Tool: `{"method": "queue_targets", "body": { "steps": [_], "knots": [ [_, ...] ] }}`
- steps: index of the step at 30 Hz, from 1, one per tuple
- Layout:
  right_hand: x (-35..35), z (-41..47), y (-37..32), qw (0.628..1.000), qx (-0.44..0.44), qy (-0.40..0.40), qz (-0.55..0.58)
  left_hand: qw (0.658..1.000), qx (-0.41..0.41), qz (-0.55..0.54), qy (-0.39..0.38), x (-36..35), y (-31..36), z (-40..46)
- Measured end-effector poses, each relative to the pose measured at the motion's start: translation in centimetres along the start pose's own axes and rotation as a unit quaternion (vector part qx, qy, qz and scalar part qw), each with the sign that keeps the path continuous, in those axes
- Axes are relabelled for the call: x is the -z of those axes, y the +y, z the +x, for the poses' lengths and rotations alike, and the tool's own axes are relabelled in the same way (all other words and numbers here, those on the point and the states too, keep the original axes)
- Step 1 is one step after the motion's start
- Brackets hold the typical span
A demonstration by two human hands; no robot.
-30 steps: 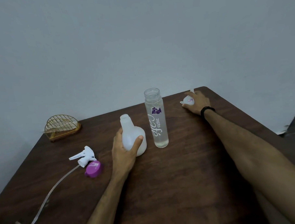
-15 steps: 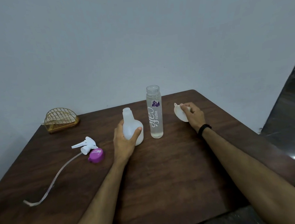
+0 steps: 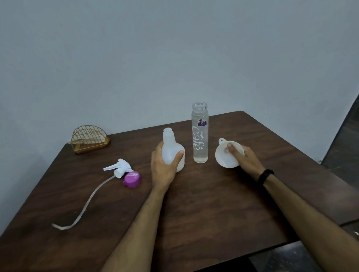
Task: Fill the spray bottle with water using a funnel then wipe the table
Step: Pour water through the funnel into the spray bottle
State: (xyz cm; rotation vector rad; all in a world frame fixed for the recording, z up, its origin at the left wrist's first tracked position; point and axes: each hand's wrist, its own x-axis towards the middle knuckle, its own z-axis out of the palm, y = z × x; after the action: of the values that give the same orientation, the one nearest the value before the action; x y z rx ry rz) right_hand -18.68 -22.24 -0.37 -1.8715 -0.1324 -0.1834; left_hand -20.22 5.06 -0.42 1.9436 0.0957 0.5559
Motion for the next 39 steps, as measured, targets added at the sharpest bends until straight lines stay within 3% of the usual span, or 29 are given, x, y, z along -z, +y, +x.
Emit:
{"method": "queue_targets", "body": {
  "steps": [7,13,21,39],
  "knots": [
    [-2.5,-4.3,-4.3,0.992,-0.053,0.062,0.098,1.000,-0.007,0.007,0.006,0.1,-0.3,0.0],
    [-5.3,-4.0,-11.5,0.992,0.016,0.006,0.126,0.997,-0.024,-0.001,0.067,0.4,-0.4,-0.5],
    [-9.4,-1.1,-17.7,0.990,-0.012,-0.082,0.117,0.998,-0.008,-0.006,0.059,1.4,-0.4,-2.1],
    [-9.6,1.6,-19.7,0.984,-0.103,-0.139,0.041,0.999,-0.010,-0.019,0.046,1.7,-0.1,-2.5]
  ]
}}
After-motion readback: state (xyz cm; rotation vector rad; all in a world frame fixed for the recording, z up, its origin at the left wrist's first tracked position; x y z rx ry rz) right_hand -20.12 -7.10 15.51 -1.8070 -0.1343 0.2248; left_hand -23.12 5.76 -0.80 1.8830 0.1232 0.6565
